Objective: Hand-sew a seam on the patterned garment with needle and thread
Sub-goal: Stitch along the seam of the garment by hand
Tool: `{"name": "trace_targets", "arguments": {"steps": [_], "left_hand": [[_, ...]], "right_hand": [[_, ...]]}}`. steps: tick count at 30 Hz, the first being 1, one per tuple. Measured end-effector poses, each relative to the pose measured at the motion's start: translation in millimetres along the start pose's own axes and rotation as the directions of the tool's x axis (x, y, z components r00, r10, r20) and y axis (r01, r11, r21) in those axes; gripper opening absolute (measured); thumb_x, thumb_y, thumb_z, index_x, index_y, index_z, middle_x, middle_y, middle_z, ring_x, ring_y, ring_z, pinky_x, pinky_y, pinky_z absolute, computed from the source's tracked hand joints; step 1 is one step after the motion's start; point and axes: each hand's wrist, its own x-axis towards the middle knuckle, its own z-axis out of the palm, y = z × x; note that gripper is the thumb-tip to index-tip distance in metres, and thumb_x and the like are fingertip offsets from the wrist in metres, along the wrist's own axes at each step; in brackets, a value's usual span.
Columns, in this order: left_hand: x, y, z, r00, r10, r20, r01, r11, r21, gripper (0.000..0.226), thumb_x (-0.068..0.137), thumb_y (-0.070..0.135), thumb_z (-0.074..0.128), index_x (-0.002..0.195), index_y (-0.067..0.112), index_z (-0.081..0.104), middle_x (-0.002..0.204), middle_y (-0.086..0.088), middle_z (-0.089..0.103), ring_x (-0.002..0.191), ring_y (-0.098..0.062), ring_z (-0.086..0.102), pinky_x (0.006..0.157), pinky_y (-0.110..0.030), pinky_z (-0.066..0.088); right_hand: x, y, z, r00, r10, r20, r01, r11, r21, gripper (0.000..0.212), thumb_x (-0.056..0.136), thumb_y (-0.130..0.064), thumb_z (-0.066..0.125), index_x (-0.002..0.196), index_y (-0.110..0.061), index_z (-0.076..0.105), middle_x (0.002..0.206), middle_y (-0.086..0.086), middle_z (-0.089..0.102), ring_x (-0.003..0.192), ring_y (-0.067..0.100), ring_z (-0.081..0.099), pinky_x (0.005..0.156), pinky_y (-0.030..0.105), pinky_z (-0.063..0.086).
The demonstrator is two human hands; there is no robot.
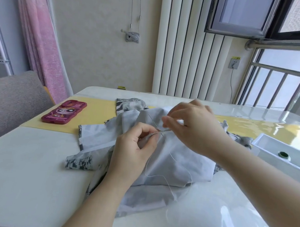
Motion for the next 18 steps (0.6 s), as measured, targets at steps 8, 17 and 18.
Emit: {"name": "trace_targets", "arguments": {"steps": [8, 17, 18], "left_hand": [[-1.5, 5.8, -0.9, 0.994, 0.105, -0.018, -0.103, 0.991, 0.088, 0.03, 0.085, 0.006, 0.068, 0.077, 0.033, 0.058, 0.06, 0.028, 0.057, 0.056, 0.008, 0.052, 0.056, -0.003, 0.035], [-2.1, 5.3, -0.6, 0.997, 0.077, -0.022, -0.075, 0.994, 0.08, 0.026, 0.086, 0.008, 0.067, 0.078, 0.031, 0.06, 0.077, 0.016, 0.066, 0.067, 0.006, 0.059, 0.06, -0.004, 0.039], [-2.1, 4.4, -0.4, 0.997, 0.072, -0.025, -0.07, 0.994, 0.079, 0.025, 0.086, 0.008, 0.067, 0.078, 0.031, 0.061, 0.077, 0.016, 0.066, 0.066, 0.005, 0.058, 0.06, -0.004, 0.039]], "right_hand": [[20.0, -3.2, -12.9, 0.926, 0.076, 0.369, -0.27, 0.817, 0.509, 0.016, 0.085, -0.025, 0.068, 0.069, -0.021, 0.069, 0.055, -0.013, 0.057, 0.052, 0.003, 0.046, 0.057, 0.019, 0.036], [42.0, 15.0, -12.2, 0.996, 0.065, -0.069, -0.028, 0.897, 0.44, 0.012, 0.098, -0.012, 0.042, 0.088, -0.01, 0.049, 0.081, -0.003, 0.071, 0.07, -0.001, 0.057, 0.071, 0.016, 0.047], [41.9, 20.0, -10.4, 0.996, -0.074, -0.057, 0.086, 0.964, 0.253, 0.013, 0.098, -0.011, 0.041, 0.088, -0.011, 0.049, 0.082, -0.004, 0.069, 0.077, -0.004, 0.054, 0.082, 0.016, 0.043]]}}
